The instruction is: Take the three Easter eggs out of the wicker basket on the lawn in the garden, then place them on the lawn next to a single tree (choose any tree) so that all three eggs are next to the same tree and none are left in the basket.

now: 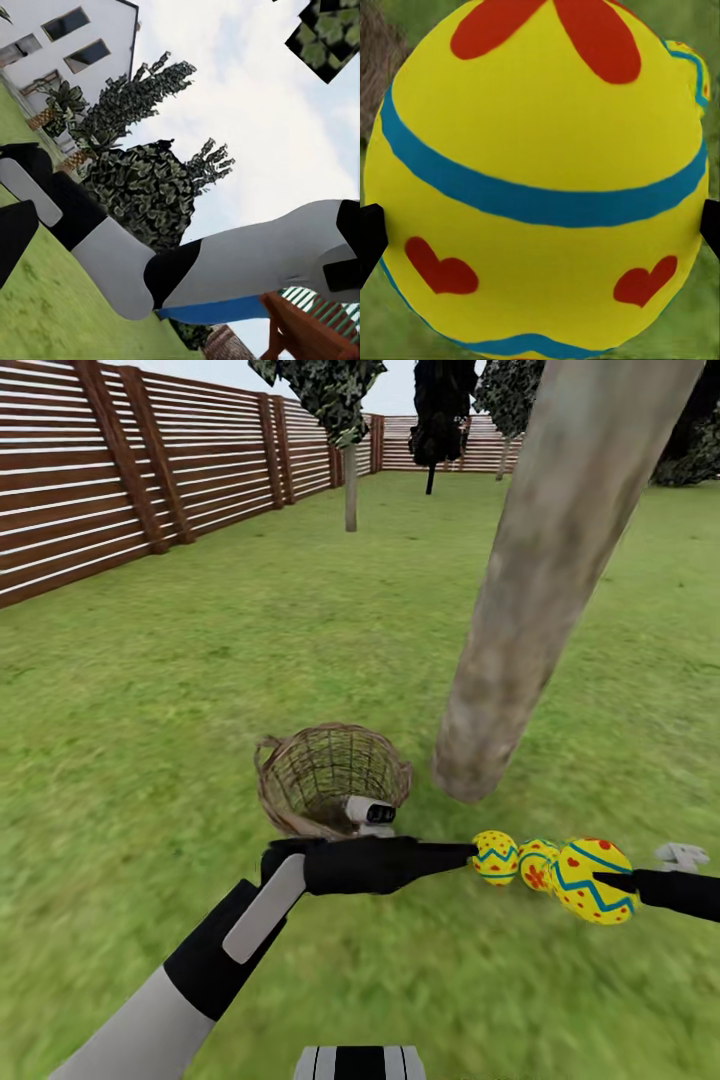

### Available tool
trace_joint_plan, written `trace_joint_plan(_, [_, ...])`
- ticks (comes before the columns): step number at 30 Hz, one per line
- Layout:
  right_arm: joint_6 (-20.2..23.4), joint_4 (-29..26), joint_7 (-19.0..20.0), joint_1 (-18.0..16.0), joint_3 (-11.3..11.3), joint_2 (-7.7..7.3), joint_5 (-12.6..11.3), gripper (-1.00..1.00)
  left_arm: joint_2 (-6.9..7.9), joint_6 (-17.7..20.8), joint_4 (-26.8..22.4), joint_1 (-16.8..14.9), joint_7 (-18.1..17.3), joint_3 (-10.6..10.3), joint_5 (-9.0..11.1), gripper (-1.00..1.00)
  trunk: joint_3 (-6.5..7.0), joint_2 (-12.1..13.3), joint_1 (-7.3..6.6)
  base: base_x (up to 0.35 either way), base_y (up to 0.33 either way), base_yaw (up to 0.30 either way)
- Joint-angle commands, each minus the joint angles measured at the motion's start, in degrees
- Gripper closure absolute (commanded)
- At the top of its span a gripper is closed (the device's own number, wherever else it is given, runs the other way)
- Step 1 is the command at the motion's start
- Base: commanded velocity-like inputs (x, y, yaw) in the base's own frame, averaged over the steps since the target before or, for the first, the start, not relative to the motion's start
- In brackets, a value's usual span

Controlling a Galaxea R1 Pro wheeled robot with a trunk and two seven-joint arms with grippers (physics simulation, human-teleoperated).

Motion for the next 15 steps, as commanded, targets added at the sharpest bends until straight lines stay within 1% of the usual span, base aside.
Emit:
trace_joint_plan(1, [0.4, 0.0, -2.7, 0.0, 0.0, 0.03, -0.3, 1.0, -0.05, 0.3, 0.0, -0.1, 0.0, -0.1, 0.3, -1.0, 0.02, 0.0, -0.01, 0.013, -0.345, -0.244])
trace_joint_plan(2, [0.3, 0.0, -6.0, 0.0, 0.1, 0.09, -0.3, 1.0, -0.06, 0.3, 0.0, -0.1, 0.0, -0.1, 0.3, -1.0, 0.08, 0.0, -0.01, 0.074, -0.345, -0.244])
trace_joint_plan(3, [-0.3, 0.0, -8.0, 0.0, 0.1, 0.15, -0.3, 1.0, -0.07, 0.3, 0.1, -0.1, 0.0, -0.1, 0.3, -1.0, 0.14, 0.0, -0.01, 0.117, -0.338, -0.244])
trace_joint_plan(4, [-1.2, 0.1, -9.6, 0.0, 0.3, 0.85, -0.2, 1.0, -0.08, 0.3, 0.1, -0.1, 0.0, -0.1, 0.2, -1.0, 0.2, 0.0, -0.01, 0.162, -0.318, -0.244])
trace_joint_plan(5, [-1.9, 0.0, -11.0, 0.0, 0.3, 1.7, 0.1, 1.0, -0.08, 0.3, 0.2, -0.1, 0.0, -0.1, 0.2, -1.0, 0.25, 0.0, -0.01, 0.193, -0.297, -0.244])
trace_joint_plan(6, [-2.7, 0.0, -13.8, 0.0, 0.4, 2.87, 1.5, 1.0, -0.07, 0.3, 0.3, -0.1, 0.0, -0.1, 0.2, -1.0, 0.3, 0.0, -0.01, 0.217, -0.278, -0.19])
trace_joint_plan(7, [-3.5, -0.1, -15.4, 0.0, 0.5, 3.65, 2.4, 1.0, -0.07, 0.3, 0.3, -0.1, 0.0, -0.1, 0.2, -1.0, 0.33, 0.0, -0.01, 0.228, -0.27, -0.1])
trace_joint_plan(8, [-5.5, -0.1, -18.1, 0.0, 0.5, 5.22, 3.8, 1.0, -0.08, 0.2, 0.3, -0.1, 0.0, -0.1, 0.2, -1.0, 0.34, 0.0, -0.01, 0.277, -0.212, -0.026])
trace_joint_plan(9, [-6.8, -0.4, -19.0, 0.0, 0.4, 5.93, 4.2, 1.0, -0.08, -0.1, 0.3, -0.1, -0.1, -0.1, 0.2, -1.0, 0.34, 0.0, -0.01, 0.307, -0.146, -0.009])
trace_joint_plan(11, [-7.9, -1.6, -19.5, 0.0, 0.4, 6.21, 4.5, 1.0, -0.12, -0.4, 0.3, -0.1, 0.0, -0.1, 0.2, -1.0, 0.34, 0.0, -0.01, 0.32, -0.11, 0.048])
trace_joint_plan(13, [-8.1, -2.5, -20.5, 0.0, 0.6, 6.47, 6.2, 1.0, -0.13, -0.5, 0.3, -0.1, 0.0, -0.1, 0.2, -1.0, 0.34, 0.0, -0.01, 0.329, -0.087, 0.235])
trace_joint_plan(14, [-8.2, -2.7, -21.3, 0.0, 0.9, 7.2, 7.3, 1.0, -0.15, -0.5, 0.3, -0.1, 0.0, -0.1, 0.2, -1.0, 0.34, 0.0, -0.01, 0.33, -0.082, 0.28])
trace_joint_plan(15, [-8.2, -2.7, -22.1, 0.0, 1.1, 8.26, 8.1, 1.0, -0.15, -0.5, 0.3, -0.1, 0.0, -0.1, 0.2, -1.0, 0.34, 0.0, -0.01, 0.331, -0.079, 0.29])
